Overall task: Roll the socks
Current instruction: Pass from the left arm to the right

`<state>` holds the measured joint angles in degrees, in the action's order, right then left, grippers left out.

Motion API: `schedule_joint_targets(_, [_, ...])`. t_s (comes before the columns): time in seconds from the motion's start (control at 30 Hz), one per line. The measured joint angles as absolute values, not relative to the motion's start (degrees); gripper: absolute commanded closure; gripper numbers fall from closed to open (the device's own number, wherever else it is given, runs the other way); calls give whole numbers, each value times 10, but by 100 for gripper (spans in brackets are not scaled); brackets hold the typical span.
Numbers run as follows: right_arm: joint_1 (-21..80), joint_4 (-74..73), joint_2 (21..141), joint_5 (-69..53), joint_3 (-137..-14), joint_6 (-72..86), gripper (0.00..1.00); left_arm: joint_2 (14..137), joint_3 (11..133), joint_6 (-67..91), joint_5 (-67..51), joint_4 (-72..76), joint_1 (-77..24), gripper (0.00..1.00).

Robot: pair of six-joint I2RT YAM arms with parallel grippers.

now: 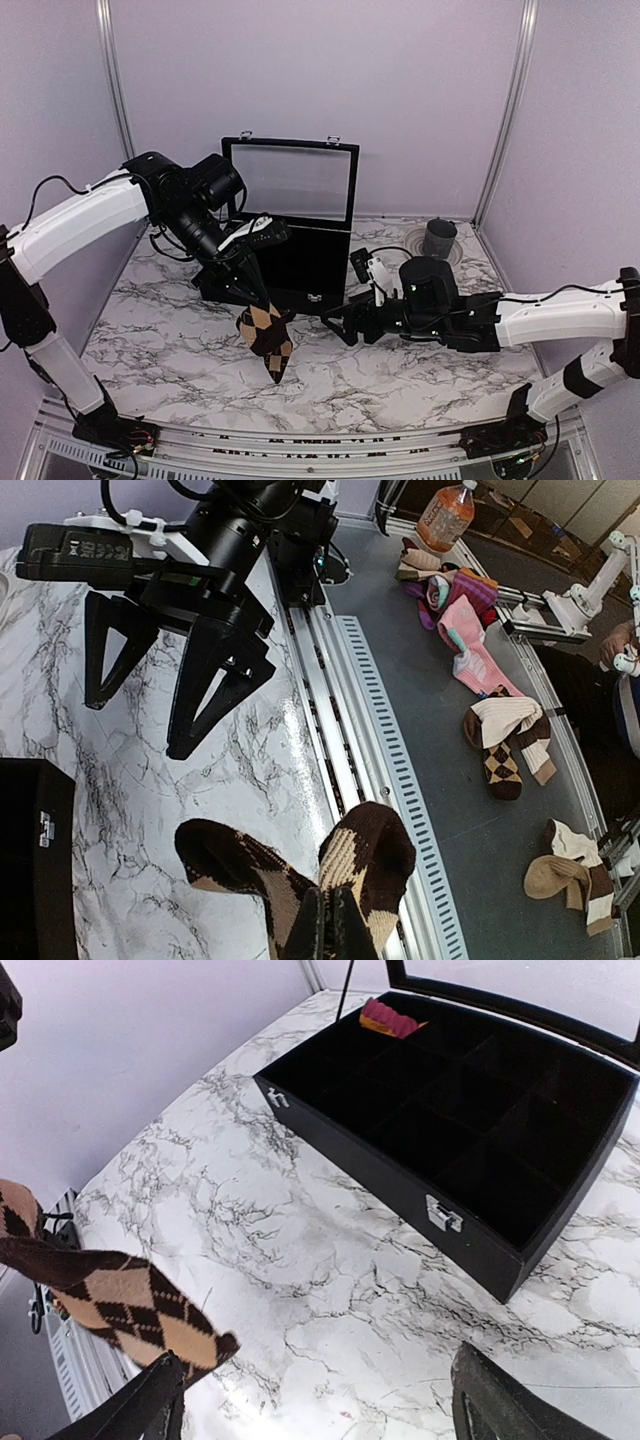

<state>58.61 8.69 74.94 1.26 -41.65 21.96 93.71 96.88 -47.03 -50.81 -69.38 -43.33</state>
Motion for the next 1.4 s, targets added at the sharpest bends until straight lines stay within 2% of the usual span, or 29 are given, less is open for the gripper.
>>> schedule_joint_targets(0.3, [622,120,739,-62,-401,153,15,971,966,-473,-495,-700,-459,100])
schedule_joint_targets(0.47, [682,135,740,-17,-403,98,16,975,964,-436,-495,-683,-458,100])
schedule_joint_targets(0.67, [763,150,754,81,-408,37,12,947,904,-369,-472,-625,-458,100])
schedule_joint_targets(0.93, [780,196,803,54,-436,58,10,900,844,-280,-394,-530,-451,100])
schedule_joint_targets(1.03, [780,205,837,71,-462,86,13,888,843,-253,-378,-504,-450,100])
schedule_joint_targets(1.23, [780,249,875,138,-477,155,25,878,843,-207,-352,-474,-447,100])
schedule_joint_targets(1.4, [779,316,879,193,-471,203,26,872,841,-183,-348,-459,-444,100])
